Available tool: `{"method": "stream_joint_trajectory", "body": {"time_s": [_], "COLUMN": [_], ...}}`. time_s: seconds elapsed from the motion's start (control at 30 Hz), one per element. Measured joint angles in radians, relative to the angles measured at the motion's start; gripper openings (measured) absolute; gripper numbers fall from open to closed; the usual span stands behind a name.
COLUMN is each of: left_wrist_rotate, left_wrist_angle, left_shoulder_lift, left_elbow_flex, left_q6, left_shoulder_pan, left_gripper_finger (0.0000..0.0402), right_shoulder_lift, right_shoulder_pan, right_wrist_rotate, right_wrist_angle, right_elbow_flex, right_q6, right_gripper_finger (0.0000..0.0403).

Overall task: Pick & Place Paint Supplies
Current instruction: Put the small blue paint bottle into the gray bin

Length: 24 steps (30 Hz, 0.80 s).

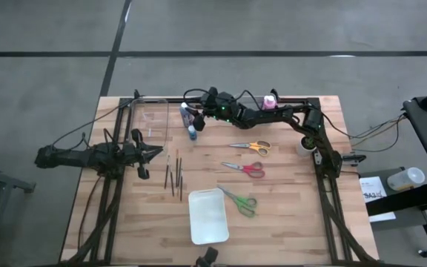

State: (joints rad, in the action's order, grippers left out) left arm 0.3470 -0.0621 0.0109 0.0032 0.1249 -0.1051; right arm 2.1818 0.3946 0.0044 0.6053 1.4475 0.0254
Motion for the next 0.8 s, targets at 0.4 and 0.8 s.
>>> {"method": "stream_joint_trajectory", "body": {"time_s": [0.4,0.8], "left_wrist_rotate": [0.0,-0.002], "left_wrist_angle": [0.0,0.0], "left_shoulder_lift": [0.0,0.011], "left_elbow_flex": [0.0,0.0], "left_q6": [0.0,0.0], "left_shoulder_pan": [0.0,0.0], "left_gripper_finger": [0.0047,0.0047], "right_shoulder_lift": [-0.148,-0.481], "right_shoulder_pan": [-0.031,-0.088], "right_wrist_rotate": [0.02,-0.052], "right_wrist_angle": [-0.127,-0.028], "right_elbow_flex": [-0.077,-0.507], "right_q6": [-0.005,-0.059], "right_gripper_finger": [0.0245,0.0245]}}
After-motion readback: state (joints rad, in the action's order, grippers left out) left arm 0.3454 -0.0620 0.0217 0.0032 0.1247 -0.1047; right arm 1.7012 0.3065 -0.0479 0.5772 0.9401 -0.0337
